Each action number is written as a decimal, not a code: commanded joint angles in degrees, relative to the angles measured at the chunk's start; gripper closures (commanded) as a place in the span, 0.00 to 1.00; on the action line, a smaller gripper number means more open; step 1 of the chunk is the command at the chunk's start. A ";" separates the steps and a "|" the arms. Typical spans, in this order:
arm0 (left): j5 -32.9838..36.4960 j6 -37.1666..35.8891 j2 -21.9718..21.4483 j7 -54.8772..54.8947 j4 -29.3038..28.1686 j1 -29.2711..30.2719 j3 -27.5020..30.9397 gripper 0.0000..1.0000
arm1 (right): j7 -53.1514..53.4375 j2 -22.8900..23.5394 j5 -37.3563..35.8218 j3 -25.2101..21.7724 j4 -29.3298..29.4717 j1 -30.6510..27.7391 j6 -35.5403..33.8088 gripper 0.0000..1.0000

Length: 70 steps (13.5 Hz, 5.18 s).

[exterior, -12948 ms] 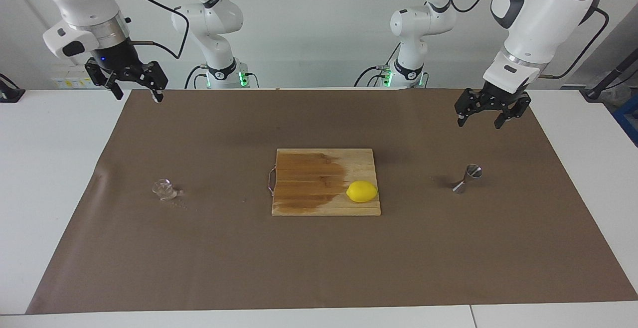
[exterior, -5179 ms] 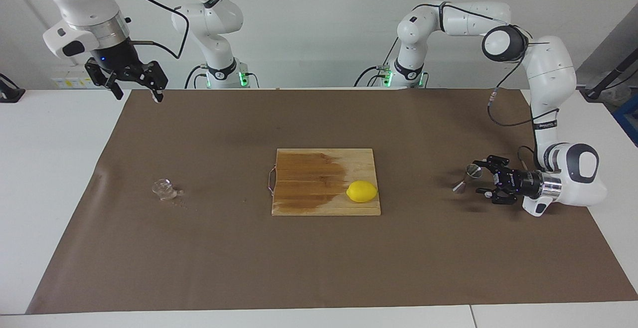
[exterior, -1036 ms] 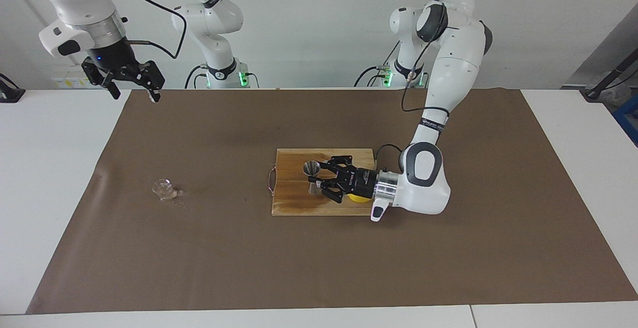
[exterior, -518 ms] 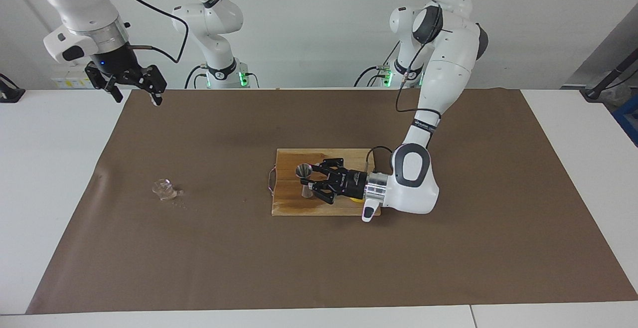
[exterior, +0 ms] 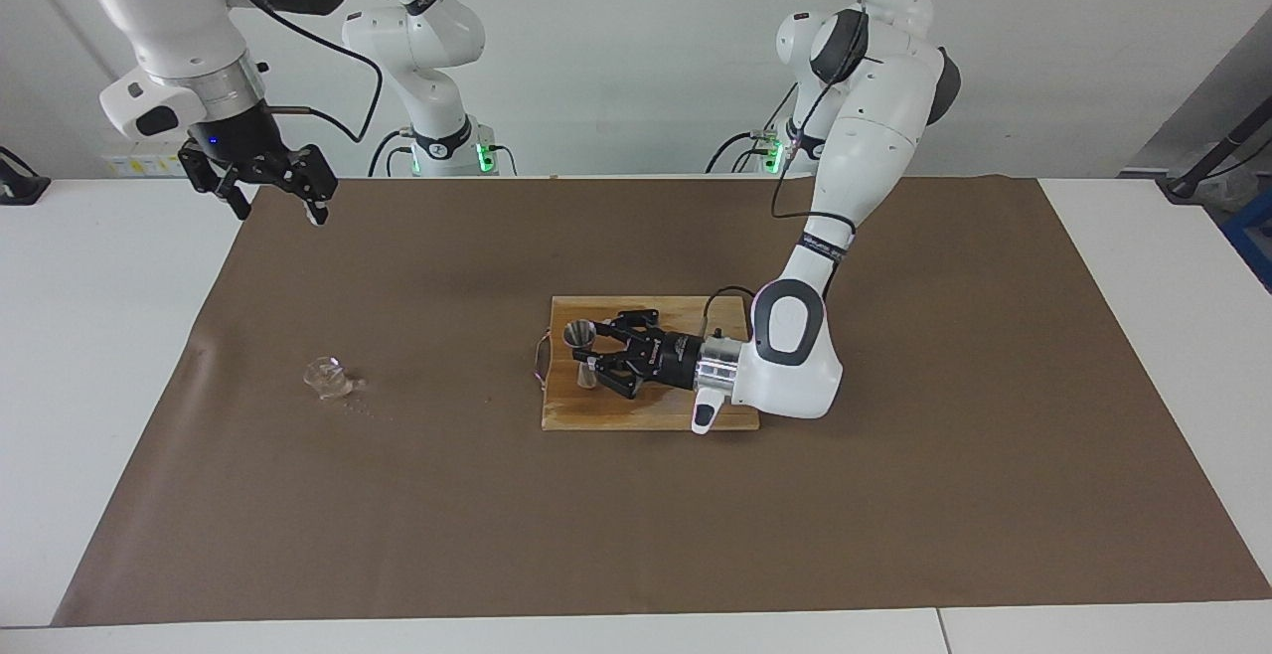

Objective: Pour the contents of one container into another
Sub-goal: 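Lower the metal cup onto the board's far side and open the left gripper, then retract the left gripper while the right gripper reaches the clear glass, then grasp the clear glass with the right gripper and lift it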

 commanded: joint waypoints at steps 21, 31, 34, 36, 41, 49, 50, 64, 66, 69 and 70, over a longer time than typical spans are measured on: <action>-2.32 7.20 -1.47 2.95 -3.15 -4.38 2.32 0.25 | 0.47 -2.14 0.40 0.24 -2.76 0.13 3.03 0.00; -2.50 5.97 -2.79 0.49 -2.27 -3.95 5.22 0.00 | -8.58 -1.53 0.58 0.24 -3.55 -0.49 5.92 0.00; -4.07 5.36 -4.89 -0.74 -2.10 -3.07 7.23 0.00 | -23.45 -0.39 10.81 -0.02 -5.39 -4.50 9.78 0.00; -4.51 3.43 -7.18 -0.74 -2.10 -2.10 9.96 0.00 | -35.50 2.24 14.11 -0.03 -5.49 -7.33 11.54 0.00; -2.59 -2.71 -13.68 -0.39 -2.10 1.24 19.16 0.00 | -70.56 10.94 28.76 -0.03 -5.14 -14.18 15.95 0.00; 27.00 -20.47 -17.73 22.97 1.14 0.54 34.39 0.00 | -110.65 29.02 47.04 0.15 -1.65 -25.26 5.17 0.00; 31.13 -23.53 -18.78 25.95 2.46 0.54 34.58 0.00 | -114.54 32.28 48.38 0.24 1.77 -25.88 2.70 0.00; 68.34 -19.96 -33.46 64.90 1.77 -5.26 34.22 0.00 | -119.41 37.41 55.95 1.29 2.43 -24.13 5.49 0.00; 68.26 -19.61 -34.69 64.83 -0.49 -5.17 34.14 0.00 | -119.84 37.41 55.86 1.29 0.85 -24.04 6.54 0.00; 68.43 -23.11 -38.38 65.09 -2.54 -4.21 33.53 0.00 | -120.38 37.24 55.86 1.29 0.05 -23.95 7.16 0.00; 68.52 -24.60 -39.34 65.61 -2.45 -3.34 33.00 0.00 | -120.38 37.24 55.86 1.29 0.05 -23.95 7.16 0.00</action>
